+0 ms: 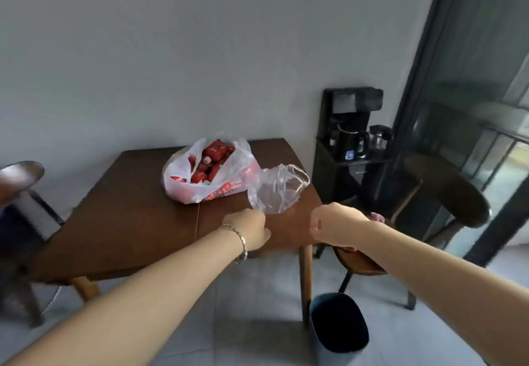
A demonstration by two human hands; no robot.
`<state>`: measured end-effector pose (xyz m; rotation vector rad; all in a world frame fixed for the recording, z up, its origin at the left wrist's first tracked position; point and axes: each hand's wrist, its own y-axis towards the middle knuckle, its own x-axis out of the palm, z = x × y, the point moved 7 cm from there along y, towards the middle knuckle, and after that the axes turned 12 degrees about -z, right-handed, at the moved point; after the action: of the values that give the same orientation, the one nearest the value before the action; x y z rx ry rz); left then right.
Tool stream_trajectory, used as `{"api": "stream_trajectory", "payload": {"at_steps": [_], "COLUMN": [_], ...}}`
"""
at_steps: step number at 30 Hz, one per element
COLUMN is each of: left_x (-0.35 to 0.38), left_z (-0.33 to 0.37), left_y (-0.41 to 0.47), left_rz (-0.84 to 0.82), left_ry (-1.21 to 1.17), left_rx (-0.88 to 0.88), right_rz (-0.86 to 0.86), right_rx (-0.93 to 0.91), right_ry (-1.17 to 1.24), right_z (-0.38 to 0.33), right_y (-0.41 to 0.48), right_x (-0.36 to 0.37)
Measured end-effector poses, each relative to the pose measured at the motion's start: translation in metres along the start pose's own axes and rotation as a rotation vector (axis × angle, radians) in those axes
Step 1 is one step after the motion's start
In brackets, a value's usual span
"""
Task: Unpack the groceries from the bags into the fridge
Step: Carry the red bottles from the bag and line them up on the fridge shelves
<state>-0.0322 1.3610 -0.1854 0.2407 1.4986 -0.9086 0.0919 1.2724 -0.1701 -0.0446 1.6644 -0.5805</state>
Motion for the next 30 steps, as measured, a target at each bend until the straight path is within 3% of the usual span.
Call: {"api": "stream_trajectory", "payload": {"at_steps": [11, 18, 23, 26, 30], "left_x": [-0.070, -0.070, -0.084, -0.069, -0.049], "left_z": [-0.141, -0.221, -0.278, -0.315, -0.358], "left_y": [0.126, 0.212, 0.298, 0.350, 0.383], "left_rz": [0.062, 0.041, 0.101, -0.045, -0.202], "left_ry": [-0.175, -0.179, 0.095, 0.323, 0.444], "left_rx": [-0.277, -0.278, -0.117, -0.089, -0.168], "right_rz": [-0.121, -0.111, -0.119, -0.132, -0.113], "right_rx": [-0.209, -0.256, -0.208, -0.183, -0.147], "right_ry": [-0.038, -0.004, 0.035, 0.113, 0.178], "right_z": [-0.059, -0.099, -0.129, -0.153, -0.175], "right_y": [0.236, 0.350, 0.441, 0.487, 0.519], "right_x": [-0.063, -0.067, -0.075, -0.075, -0.065]}}
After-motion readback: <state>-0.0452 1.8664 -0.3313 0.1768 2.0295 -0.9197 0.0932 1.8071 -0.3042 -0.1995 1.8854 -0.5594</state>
